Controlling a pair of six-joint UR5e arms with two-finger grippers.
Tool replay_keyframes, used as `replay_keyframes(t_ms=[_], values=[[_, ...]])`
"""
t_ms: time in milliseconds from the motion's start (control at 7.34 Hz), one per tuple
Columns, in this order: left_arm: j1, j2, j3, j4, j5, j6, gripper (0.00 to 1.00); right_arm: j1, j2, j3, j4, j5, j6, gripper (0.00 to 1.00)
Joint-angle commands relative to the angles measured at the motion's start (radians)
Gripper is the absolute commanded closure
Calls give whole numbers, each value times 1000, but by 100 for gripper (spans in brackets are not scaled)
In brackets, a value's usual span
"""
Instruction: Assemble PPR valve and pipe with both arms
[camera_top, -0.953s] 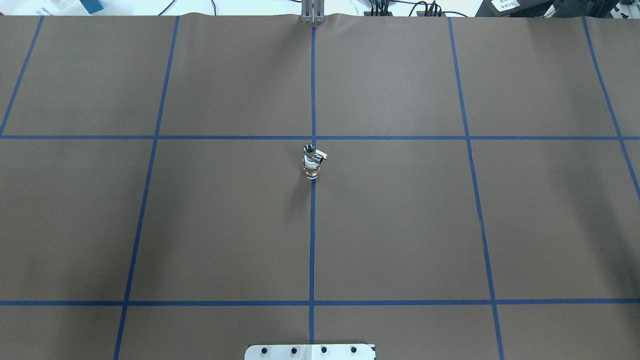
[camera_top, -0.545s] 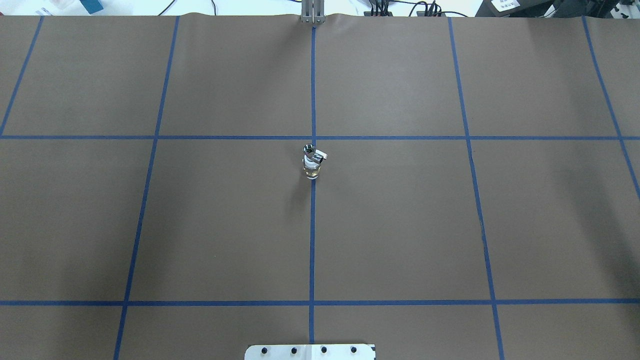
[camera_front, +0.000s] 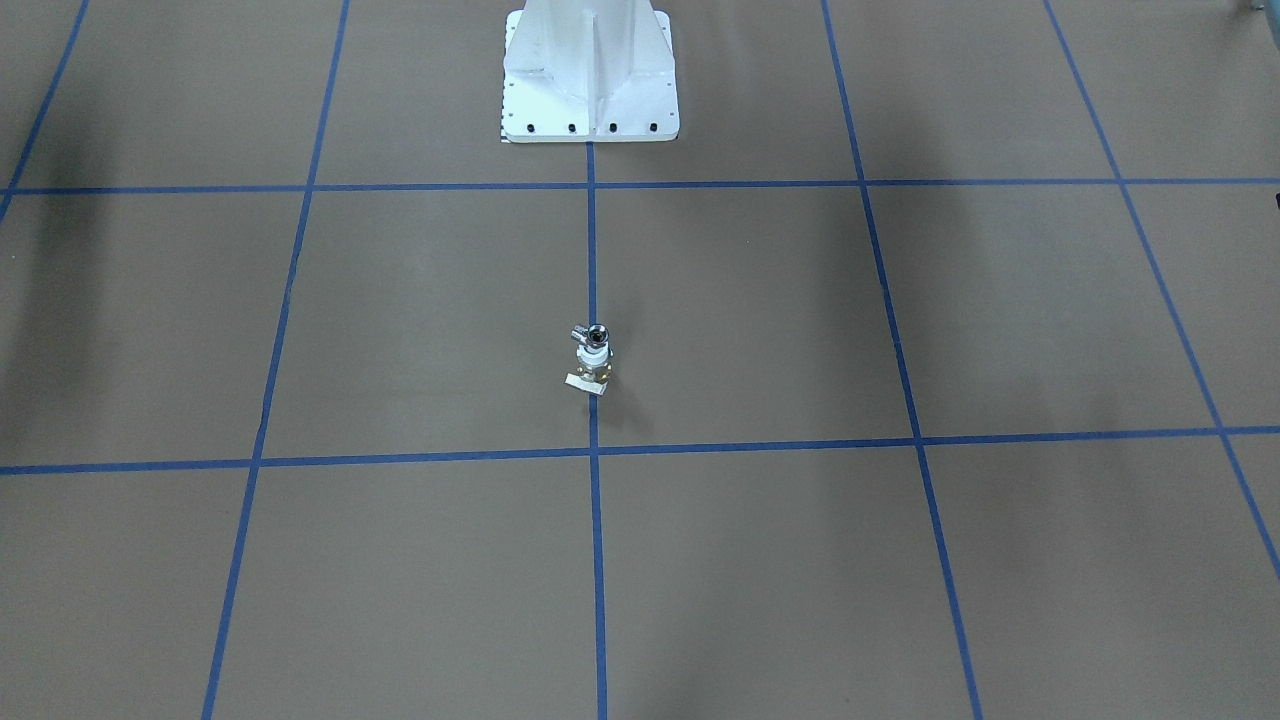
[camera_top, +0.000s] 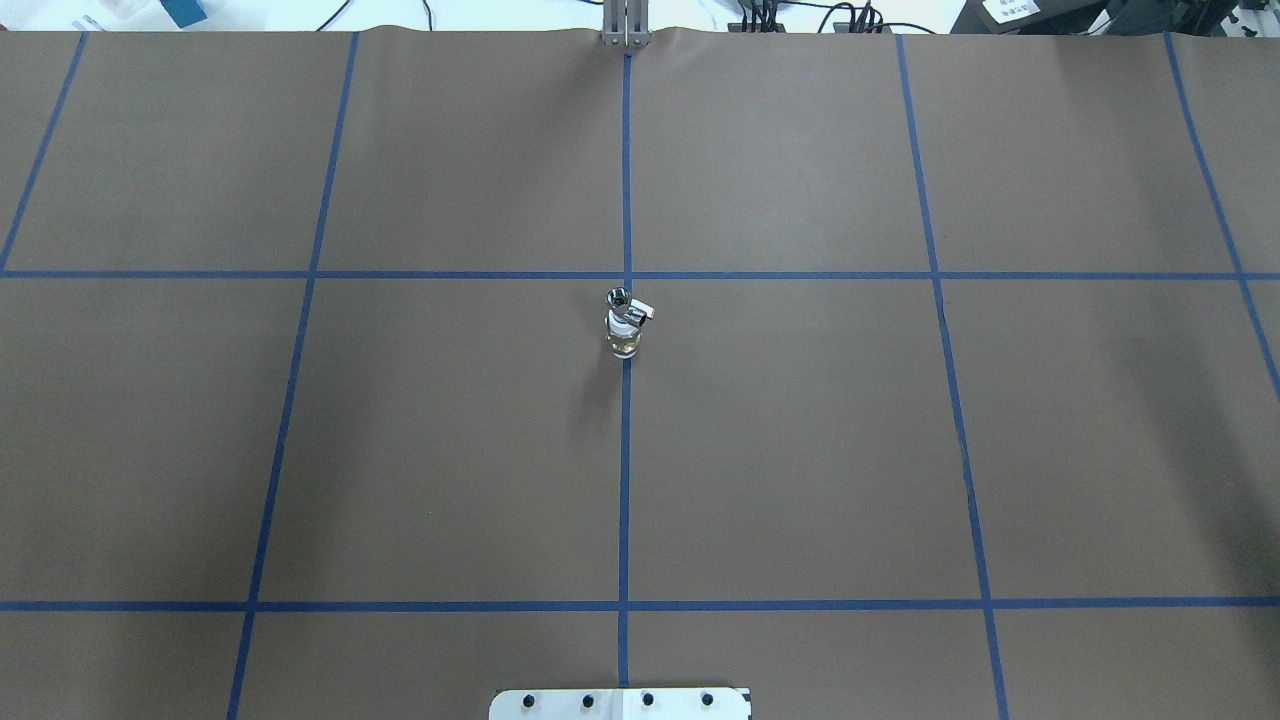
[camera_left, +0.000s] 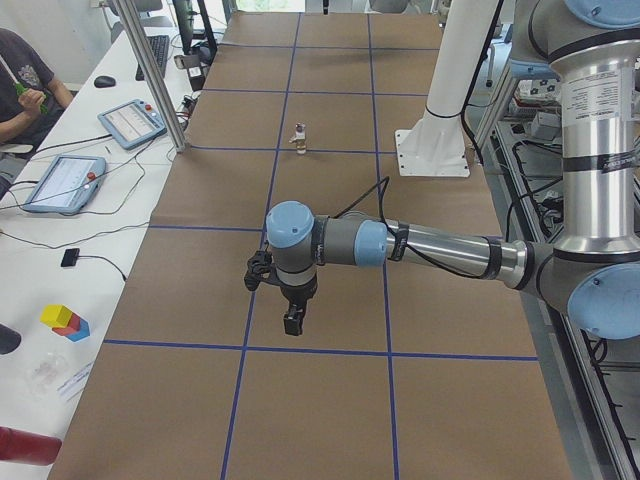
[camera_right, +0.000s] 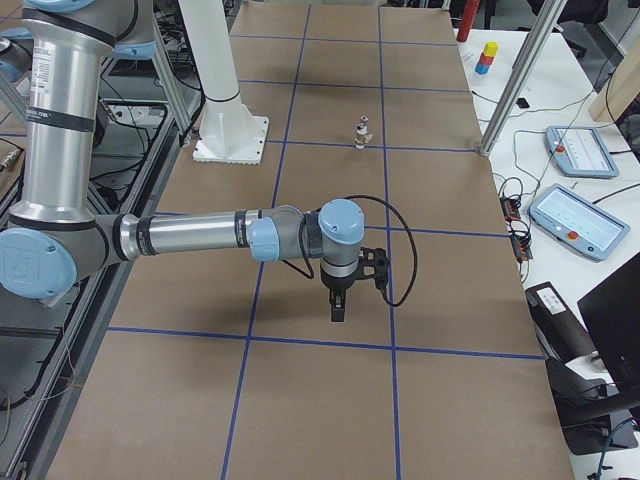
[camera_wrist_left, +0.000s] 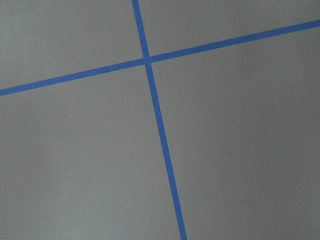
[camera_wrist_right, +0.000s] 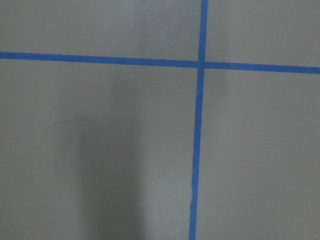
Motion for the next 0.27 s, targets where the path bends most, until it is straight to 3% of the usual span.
replay_keyframes(t_ms=[0, 136], values=[[-1, 1, -5, 0, 0, 0, 0, 0, -1, -2, 0, 0, 0, 0], [-1, 1, -7, 0, 0, 0, 0, 0, 1, -3, 0, 0, 0, 0]])
